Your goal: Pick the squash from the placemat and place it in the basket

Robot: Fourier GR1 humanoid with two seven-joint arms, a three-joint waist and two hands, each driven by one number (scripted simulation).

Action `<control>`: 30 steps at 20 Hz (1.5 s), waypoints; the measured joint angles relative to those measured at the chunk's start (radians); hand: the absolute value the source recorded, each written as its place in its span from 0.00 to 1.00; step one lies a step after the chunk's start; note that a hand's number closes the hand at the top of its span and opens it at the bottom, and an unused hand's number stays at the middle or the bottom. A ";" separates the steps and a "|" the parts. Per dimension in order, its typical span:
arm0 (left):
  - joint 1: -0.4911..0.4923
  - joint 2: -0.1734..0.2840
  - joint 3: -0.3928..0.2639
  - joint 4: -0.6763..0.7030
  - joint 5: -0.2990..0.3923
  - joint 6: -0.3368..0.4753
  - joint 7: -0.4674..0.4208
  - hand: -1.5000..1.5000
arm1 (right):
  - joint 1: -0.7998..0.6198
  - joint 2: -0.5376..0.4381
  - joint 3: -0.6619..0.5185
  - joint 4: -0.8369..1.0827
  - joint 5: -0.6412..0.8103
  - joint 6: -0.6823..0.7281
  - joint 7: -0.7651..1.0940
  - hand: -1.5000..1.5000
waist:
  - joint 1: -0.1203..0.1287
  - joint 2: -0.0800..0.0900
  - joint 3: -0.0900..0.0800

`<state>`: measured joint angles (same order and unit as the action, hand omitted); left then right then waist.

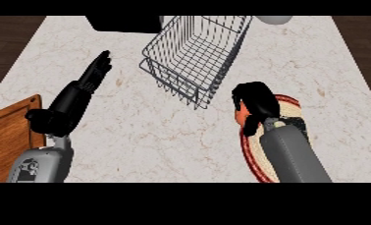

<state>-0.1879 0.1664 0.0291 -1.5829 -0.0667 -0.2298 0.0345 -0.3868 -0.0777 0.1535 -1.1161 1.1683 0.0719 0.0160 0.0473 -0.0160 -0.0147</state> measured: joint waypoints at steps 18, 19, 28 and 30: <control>-0.064 -0.025 -0.052 0.043 -0.010 -0.025 0.006 0.50 | -0.352 0.077 0.297 -0.254 -0.268 -0.537 0.815 1.00 | 0.092 0.000 0.009; -0.066 -0.024 -0.050 0.048 -0.011 -0.024 0.004 0.50 | -0.384 0.076 0.316 -0.248 -0.250 -0.542 0.867 1.00 | 0.089 0.000 0.008; -0.082 -0.018 -0.036 0.068 -0.019 -0.013 -0.005 0.50 | -0.671 0.069 0.383 -0.114 -0.143 -0.537 1.118 1.00 | 0.078 0.012 0.007; -0.087 -0.017 -0.035 0.067 -0.018 -0.015 -0.006 0.50 | -0.725 0.068 0.371 -0.072 -0.126 -0.538 1.142 1.00 | 0.078 0.014 0.008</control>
<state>-0.2750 0.1492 -0.0061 -1.5161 -0.0844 -0.2451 0.0287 -1.1123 -0.0100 0.5248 -1.1883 1.0428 -0.4664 1.1577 0.1255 -0.0020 -0.0070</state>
